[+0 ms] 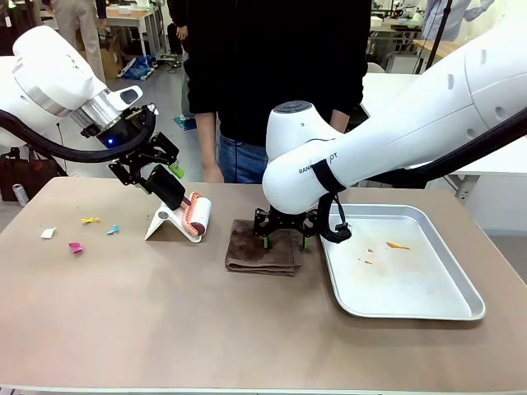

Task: Clean the surface of the table.
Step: Hold the Lint Roller with your left hand and the towel with your right hand.

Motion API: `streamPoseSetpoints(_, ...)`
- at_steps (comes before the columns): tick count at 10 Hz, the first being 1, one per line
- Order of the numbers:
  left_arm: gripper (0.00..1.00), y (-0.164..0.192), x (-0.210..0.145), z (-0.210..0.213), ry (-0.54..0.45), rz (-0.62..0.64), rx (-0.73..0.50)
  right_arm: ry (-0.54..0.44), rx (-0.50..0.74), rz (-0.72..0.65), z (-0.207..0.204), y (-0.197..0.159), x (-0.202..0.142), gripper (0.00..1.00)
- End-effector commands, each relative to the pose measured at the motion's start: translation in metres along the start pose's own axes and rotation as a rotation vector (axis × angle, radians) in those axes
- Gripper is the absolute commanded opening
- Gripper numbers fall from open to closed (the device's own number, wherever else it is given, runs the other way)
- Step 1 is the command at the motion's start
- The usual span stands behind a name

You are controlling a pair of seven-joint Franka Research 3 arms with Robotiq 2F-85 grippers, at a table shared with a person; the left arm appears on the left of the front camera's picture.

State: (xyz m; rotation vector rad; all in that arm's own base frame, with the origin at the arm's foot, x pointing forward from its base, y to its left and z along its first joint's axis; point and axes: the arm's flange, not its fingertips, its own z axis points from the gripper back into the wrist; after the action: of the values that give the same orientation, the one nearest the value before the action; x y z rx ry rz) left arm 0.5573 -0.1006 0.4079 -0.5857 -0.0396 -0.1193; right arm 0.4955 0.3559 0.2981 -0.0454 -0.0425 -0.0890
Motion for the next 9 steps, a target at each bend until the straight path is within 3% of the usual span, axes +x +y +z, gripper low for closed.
streamPoseSetpoints(1, 0.71, -0.002, -0.0063, -0.0043, 0.005, -0.001, 0.03, 0.002, 0.005, -0.028, -0.0043, -0.0041, -0.004, 0.8)
streamPoseSetpoints(2, 0.41, -0.0023, -0.0064, -0.0045, 0.008, 0.002, 0.034, 0.009, 0.001, -0.029, -0.0037, -0.0042, -0.0044, 0.41)
streamPoseSetpoints(3, 0.12, -0.0012, -0.0064, -0.0048, 0.012, 0.011, 0.034, 0.01, 0.01, -0.028, -0.0028, -0.0047, -0.0045, 0.2)
streamPoseSetpoints(4, 0.0, -0.0022, -0.0072, -0.0049, 0.008, 0.013, 0.032, 0.015, 0.016, -0.023, -0.003, -0.0047, -0.0042, 0.0)
streamPoseSetpoints(7, 0.03, -0.0057, -0.0082, -0.0015, -0.019, 0.011, 0.029, 0.031, 0.013, -0.012, -0.006, -0.0021, -0.0027, 0.04)
streamPoseSetpoints(9, 0.0, -0.0055, -0.008, 0.0, -0.022, 0.009, 0.028, 0.042, 0.021, -0.013, -0.0074, -0.0024, -0.0023, 0.0)
